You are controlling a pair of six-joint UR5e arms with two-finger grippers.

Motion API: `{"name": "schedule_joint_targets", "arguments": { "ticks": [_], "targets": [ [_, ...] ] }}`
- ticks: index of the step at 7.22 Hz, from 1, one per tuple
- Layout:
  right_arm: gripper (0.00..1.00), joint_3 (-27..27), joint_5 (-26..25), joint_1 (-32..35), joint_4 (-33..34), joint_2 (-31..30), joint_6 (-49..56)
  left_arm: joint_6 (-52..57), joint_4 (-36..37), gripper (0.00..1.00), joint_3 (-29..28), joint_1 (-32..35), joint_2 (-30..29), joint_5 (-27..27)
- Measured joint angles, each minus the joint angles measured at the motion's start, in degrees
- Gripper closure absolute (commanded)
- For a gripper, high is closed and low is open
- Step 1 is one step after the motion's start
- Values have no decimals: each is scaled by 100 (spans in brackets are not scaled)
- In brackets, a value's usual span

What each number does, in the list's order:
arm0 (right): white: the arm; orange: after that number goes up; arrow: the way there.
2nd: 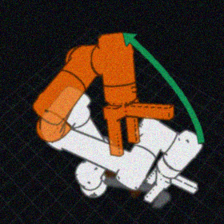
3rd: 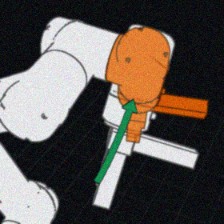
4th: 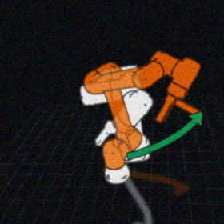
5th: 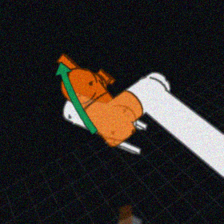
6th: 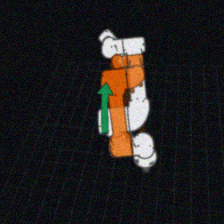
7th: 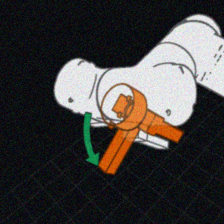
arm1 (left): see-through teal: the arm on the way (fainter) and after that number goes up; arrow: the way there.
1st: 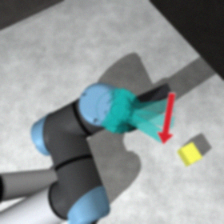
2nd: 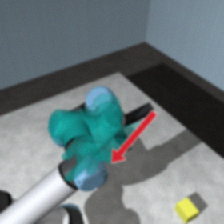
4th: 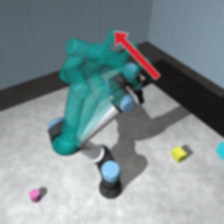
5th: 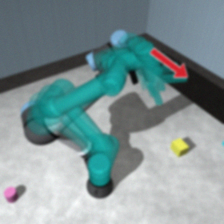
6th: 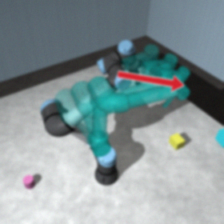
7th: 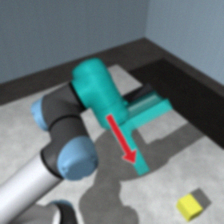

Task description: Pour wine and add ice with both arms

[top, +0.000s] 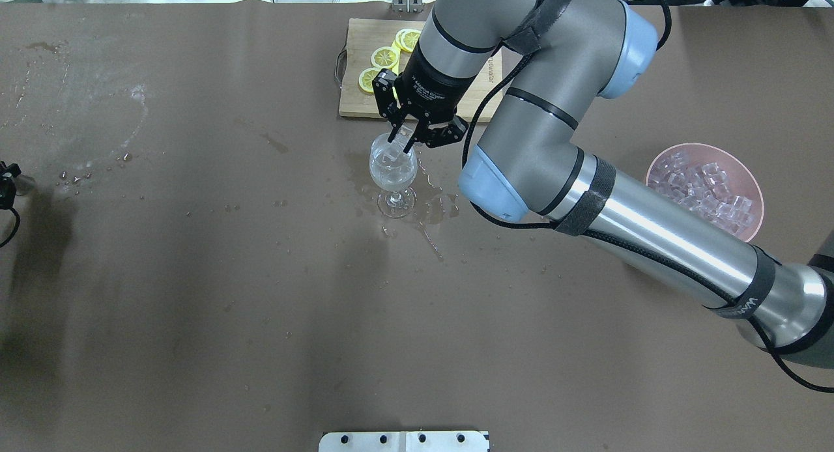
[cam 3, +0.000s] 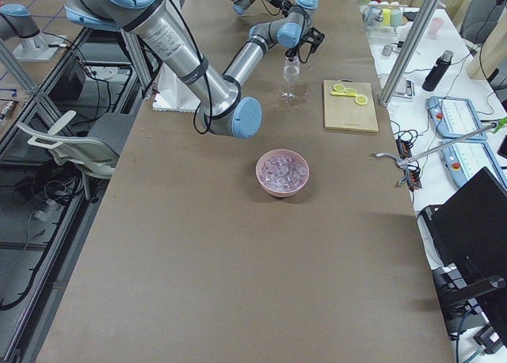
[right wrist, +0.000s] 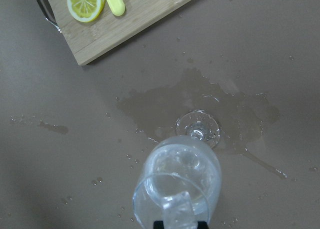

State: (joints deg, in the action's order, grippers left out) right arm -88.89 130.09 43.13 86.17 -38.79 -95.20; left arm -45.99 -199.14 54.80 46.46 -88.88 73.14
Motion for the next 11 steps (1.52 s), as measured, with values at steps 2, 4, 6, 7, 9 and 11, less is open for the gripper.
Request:
{"name": "schedule_joint_targets", "arguments": {
  "ticks": [2, 4, 6, 7, 9, 11],
  "targets": [
    [100, 5, -18, -25, -11, -10, -25, 23, -10, 28, 155, -4, 122, 60],
    [100, 8, -28, -45, -12, -12, -33, 36, -5, 3, 403, -1, 349, 338],
    [100, 6, -37, -74, -10, -14, -32, 45, -8, 3, 804, 12, 856, 699],
    [100, 8, -41, -93, -8, -15, -30, 46, -10, 3, 1083, 38, 1198, 891],
    [100, 8, -44, -121, -11, -10, -33, 46, -11, 3, 1530, 292, 1770, 1478],
    [88, -1, -45, -133, -12, -6, -32, 47, 150, 2, 1714, 1298, 1940, 2861]
  ]
}}
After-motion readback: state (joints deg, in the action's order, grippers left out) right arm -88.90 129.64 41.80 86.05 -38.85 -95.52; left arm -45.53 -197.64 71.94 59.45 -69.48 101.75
